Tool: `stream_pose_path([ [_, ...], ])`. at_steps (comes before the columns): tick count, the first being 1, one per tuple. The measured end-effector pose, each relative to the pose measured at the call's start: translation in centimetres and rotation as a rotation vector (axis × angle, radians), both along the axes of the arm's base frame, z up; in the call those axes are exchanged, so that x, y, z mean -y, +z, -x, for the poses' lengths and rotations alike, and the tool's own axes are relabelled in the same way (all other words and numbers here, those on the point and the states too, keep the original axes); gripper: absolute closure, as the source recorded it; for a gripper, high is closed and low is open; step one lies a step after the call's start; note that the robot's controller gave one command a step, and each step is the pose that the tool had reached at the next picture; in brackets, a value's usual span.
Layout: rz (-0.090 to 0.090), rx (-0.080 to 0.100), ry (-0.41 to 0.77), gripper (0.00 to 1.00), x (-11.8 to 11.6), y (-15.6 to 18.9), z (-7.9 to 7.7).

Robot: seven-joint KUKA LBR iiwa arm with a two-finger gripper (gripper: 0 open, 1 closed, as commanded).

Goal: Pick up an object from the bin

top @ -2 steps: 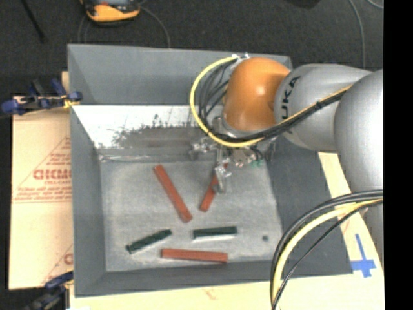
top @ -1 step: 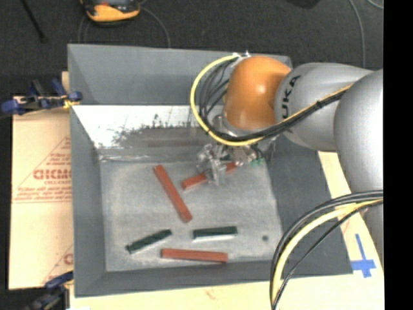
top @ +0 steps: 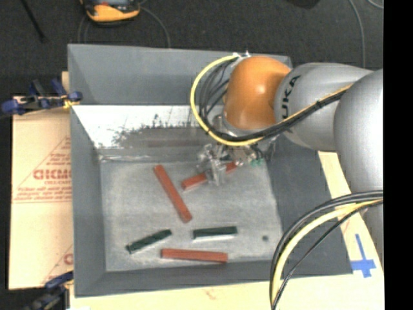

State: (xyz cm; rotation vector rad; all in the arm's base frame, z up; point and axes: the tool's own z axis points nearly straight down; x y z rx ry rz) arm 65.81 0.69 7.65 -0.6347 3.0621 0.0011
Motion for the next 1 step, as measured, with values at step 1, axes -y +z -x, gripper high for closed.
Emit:
stream_pose_path([
  [1, 0.000, -0.001, 0.001, 1.00, 0.00, 0.17, 0.08],
])
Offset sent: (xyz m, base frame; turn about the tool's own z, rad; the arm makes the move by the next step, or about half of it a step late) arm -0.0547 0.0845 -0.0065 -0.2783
